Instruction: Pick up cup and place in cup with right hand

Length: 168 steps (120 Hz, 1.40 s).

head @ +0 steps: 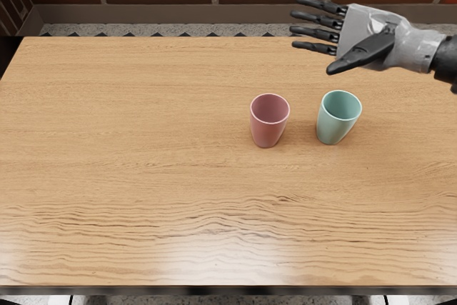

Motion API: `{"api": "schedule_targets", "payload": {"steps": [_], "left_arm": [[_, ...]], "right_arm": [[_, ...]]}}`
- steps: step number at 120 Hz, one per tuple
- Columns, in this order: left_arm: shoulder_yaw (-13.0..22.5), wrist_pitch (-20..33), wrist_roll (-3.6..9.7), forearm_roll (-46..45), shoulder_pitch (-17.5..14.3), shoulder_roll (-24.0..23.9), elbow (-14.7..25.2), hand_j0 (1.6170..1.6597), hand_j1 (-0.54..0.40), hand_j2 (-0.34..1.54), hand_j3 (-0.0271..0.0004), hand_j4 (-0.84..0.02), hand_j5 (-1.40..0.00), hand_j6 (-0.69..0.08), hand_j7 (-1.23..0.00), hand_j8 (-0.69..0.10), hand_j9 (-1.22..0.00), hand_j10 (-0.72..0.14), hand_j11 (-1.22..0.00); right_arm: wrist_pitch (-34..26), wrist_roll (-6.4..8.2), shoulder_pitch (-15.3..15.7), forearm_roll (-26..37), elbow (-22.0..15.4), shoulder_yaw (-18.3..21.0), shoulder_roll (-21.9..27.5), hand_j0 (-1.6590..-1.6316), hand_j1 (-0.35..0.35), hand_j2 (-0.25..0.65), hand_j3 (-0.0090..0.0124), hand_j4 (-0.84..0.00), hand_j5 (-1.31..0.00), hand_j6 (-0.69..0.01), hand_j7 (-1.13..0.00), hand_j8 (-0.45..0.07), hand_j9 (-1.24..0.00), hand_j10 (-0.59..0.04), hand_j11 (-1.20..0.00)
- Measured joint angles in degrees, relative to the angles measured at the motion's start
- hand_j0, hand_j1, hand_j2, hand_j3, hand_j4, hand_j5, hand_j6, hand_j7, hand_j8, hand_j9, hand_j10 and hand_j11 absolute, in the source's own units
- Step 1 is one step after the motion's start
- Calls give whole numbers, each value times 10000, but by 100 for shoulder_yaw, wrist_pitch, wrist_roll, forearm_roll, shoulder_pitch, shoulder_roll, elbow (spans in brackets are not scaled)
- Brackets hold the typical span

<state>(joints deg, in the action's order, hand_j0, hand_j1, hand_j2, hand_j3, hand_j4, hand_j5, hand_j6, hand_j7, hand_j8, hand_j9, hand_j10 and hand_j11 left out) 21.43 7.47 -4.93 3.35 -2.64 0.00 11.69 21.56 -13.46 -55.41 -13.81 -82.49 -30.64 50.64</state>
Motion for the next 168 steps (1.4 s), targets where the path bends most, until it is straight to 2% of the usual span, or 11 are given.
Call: {"api": "schedule_targets", "payload": {"steps": [15, 21, 34, 50, 59, 67, 81, 102, 139, 168], "left_arm": [[0, 0, 0, 0, 0, 0, 0, 16579, 3490, 3, -1, -3, -2, -4, -2, -4, -2, -3, -2], [0, 0, 1, 0, 0, 0, 0, 16580, 3490, 2, -1, -3, -2, -4, -2, -3, -2, -2, -1], [0, 0, 1, 0, 0, 0, 0, 16580, 3490, 2, -1, -3, -2, -4, -1, -3, -1, -2, -1], [0, 0, 0, 0, 0, 0, 0, 16580, 3490, 1, -1, -3, -1, -3, -1, -3, -1, -2, -1], [0, 0, 1, 0, 0, 0, 0, 16581, 3490, 1, -1, -3, -1, -3, -1, -3, -1, -2, -1], [0, 0, 0, 0, 0, 0, 0, 16581, 3490, 1, -1, -3, -1, -3, -1, -3, -1, -2, -1], [1, 0, 0, 0, 0, 0, 0, 16581, 3490, 1, 0, -3, -1, -3, -1, -3, -1, -2, -1], [1, 0, 1, 0, 0, 0, 0, 16581, 3490, 1, 0, -3, -1, -3, -1, -3, -1, -1, -1], [1, 0, 1, 0, 0, 0, 0, 16581, 3490, 0, 0, -2, -1, -3, -1, -2, -1, -1, 0], [1, 0, 0, 0, 0, 0, 0, 16581, 3490, 0, 0, -2, -1, -3, -1, -2, -1, -1, 0]], "right_arm": [[11, -124, -32, 66, -17, -10, -164, -16579, -3227, -38, 0, -189, -283, -178, -288, -188, -284, -197, -285], [-6, -181, -38, 296, 1, -23, -262, -16579, -3227, -37, 0, -191, -283, -180, -288, -190, -284, -199, -285], [-42, -208, -151, 1888, 160, -55, -604, -16580, -3216, -39, 0, -207, -298, -199, -301, -206, -298, -214, -299], [-249, -13, -314, 3807, 218, -13, -988, -16580, -3184, -43, 0, -248, -336, -244, -338, -247, -336, -251, -337], [-585, 18, -384, 4520, 226, 181, -1227, -16580, -3173, -45, 0, -264, -350, -263, -351, -264, -350, -266, -350], [-983, 22, -513, 4896, 228, 496, -1381, -16580, -3166, -46, 0, -275, -359, -276, -359, -276, -359, -276, -359], [-1643, 22, -838, 5181, 242, 1225, -1586, -16580, -3149, -48, 0, -297, -380, -301, -379, -298, -379, -295, -379], [-2183, 17, -989, 5372, 277, 1820, -1772, -16581, -3117, -52, 0, -328, -416, -335, -414, -331, -415, -326, -415], [-2586, 2, -1022, 5641, 748, 2351, -2251, -16581, -3078, -57, 0, -363, -459, -372, -457, -367, -459, -361, -458], [-2740, 1, -1009, 5688, 926, 2484, -2309, -16581, -2822, -99, 0, -577, -737, -587, -735, -581, -736, -575, -736]]}}
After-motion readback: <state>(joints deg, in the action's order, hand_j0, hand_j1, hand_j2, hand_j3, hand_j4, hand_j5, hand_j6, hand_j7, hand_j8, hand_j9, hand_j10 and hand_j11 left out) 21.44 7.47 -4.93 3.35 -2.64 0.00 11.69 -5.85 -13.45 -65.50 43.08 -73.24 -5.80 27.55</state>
